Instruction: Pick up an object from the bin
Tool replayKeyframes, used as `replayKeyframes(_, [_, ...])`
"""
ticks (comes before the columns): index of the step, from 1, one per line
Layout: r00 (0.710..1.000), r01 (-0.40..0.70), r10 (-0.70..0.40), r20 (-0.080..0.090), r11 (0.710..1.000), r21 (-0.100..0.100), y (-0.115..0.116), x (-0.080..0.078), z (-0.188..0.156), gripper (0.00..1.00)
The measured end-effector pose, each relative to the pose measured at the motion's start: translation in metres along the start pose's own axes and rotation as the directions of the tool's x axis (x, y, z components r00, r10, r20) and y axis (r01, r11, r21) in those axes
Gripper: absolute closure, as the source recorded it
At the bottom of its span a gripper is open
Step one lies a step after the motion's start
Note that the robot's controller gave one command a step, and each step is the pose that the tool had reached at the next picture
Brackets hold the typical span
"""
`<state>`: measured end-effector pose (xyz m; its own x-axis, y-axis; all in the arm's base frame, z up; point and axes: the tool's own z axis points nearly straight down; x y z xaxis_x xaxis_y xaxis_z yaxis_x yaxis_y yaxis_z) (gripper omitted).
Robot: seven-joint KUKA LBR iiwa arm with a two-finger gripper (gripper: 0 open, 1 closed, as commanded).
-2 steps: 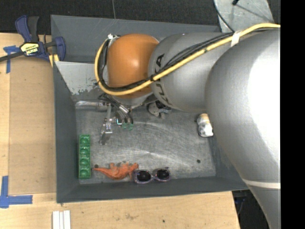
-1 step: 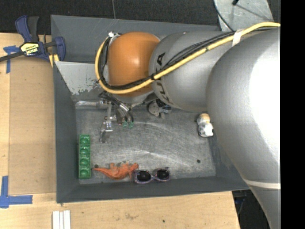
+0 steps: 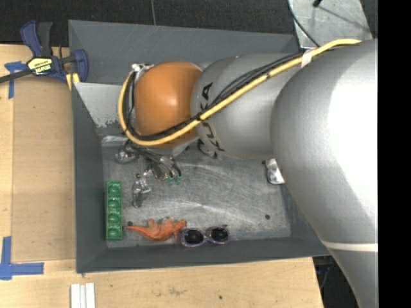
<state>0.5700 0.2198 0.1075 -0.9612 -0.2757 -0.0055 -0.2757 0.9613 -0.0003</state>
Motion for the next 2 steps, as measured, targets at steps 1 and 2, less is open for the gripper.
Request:
replayKeyframes(1, [0.964,0.265,-0.265,-0.003,0.964,-0.002,0.0113,0.0051,0.0068,0.0])
replayKeyframes(2, [0.815,0.579,-0.579,0.001,0.815,-0.002,0.0184,0.0043,0.0013,0.0])
